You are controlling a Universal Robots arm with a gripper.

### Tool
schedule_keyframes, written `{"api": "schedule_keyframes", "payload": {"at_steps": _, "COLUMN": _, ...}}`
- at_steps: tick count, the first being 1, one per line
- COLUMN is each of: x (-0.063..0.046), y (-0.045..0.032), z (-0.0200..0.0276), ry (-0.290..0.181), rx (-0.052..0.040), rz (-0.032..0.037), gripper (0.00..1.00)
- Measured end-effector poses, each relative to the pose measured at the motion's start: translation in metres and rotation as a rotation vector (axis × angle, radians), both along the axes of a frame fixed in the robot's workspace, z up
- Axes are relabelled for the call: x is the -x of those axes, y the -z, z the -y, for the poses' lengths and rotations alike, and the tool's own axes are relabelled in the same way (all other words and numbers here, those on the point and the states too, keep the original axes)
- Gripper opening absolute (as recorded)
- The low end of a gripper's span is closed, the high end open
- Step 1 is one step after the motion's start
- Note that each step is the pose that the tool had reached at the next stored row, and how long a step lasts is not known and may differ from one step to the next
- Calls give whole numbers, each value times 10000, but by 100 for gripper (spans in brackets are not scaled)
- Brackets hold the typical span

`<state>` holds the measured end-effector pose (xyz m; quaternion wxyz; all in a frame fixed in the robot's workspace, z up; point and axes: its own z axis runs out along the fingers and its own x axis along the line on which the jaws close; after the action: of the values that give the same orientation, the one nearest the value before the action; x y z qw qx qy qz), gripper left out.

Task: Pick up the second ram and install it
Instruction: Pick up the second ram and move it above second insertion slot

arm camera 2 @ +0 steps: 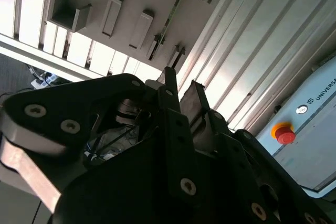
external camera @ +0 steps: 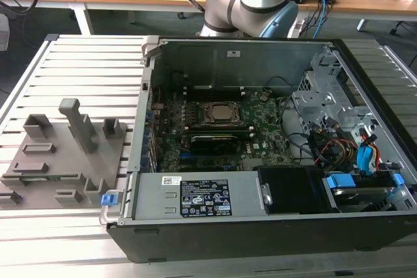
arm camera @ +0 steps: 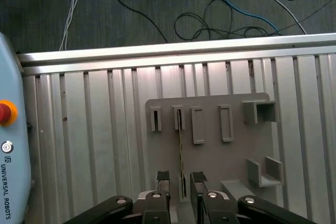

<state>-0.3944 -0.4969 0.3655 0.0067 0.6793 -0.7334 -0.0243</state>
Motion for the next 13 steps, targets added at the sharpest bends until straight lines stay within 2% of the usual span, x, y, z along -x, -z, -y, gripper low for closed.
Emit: {"api": "schedule_keyframes", "payload": {"at_steps": 13, "x": 0, "y": 161, "z": 0, "ry": -35, "rx": 0, "rz": 1, "gripper": 30}}
